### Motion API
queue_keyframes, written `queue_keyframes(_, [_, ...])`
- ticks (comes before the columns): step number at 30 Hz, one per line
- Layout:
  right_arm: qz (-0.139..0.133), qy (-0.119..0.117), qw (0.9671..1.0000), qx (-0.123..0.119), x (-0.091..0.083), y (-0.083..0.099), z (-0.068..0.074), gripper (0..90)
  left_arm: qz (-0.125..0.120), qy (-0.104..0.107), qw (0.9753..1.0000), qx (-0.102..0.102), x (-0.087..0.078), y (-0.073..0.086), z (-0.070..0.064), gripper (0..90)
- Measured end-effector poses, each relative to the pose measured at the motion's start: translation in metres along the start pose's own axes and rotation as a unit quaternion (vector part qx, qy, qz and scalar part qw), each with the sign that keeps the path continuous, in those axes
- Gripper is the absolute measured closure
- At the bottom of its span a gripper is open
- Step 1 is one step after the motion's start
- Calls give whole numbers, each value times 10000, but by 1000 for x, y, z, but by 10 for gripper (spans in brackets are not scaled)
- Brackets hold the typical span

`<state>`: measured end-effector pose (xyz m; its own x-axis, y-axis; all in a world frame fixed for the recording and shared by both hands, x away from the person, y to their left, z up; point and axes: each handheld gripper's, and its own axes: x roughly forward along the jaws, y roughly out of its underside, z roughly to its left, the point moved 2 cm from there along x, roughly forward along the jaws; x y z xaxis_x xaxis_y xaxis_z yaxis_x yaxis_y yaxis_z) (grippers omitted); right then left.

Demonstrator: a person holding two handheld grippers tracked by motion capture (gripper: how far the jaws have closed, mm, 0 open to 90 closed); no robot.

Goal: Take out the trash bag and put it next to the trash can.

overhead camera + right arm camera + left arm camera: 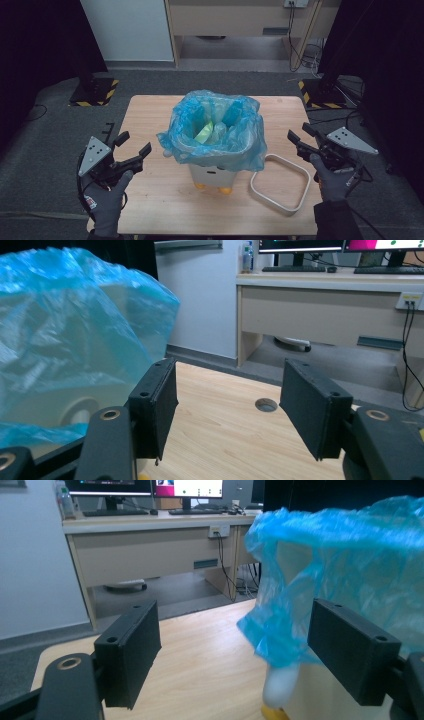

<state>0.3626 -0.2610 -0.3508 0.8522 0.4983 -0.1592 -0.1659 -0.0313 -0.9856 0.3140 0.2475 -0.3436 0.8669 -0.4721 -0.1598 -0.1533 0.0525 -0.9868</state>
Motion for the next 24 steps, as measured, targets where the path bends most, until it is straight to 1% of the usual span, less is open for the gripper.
queue_keyframes(2, [-38, -29, 10000, -38, 1, -3, 2, 397, -50, 22, 10000, 39, 1, -6, -3, 204])
queue_keyframes(3, [-49, -46, 10000, -36, 1, -5, 4, 397, -89, 44, 9999, 27, 2, -9, -5, 204])
queue_keyframes(7, [-87, -118, 9999, -86, 4, -13, 11, 397, -116, 129, 9998, 114, 6, -17, -11, 204])
queue_keyframes(8, [-91, -138, 9998, -136, 5, -14, 13, 397, -123, 146, 9998, 115, 8, -19, -13, 204])
queue_keyframes(10, [-111, -182, 9996, -162, 6, -19, 17, 397, -141, 190, 9997, 118, 11, -22, -15, 204])
queue_keyframes(11, [-156, -243, 9994, -174, 7, -24, 21, 397, -164, 209, 9996, 105, 12, -23, -16, 204])
queue_keyframes(14, [-192, -312, 9992, -154, 9, -29, 24, 396, -181, 274, 9994, 100, 16, -27, -21, 204])
queue_keyframes(20, [-229, -406, 9985, -293, 13, -43, 35, 395, -202, 374, 9991, 22, 23, -36, -29, 204])
queue_keyframes(24, [-246, -483, 9980, -337, 16, -50, 42, 394, -207, 411, 9989, 10, 28, -41, -34, 204])
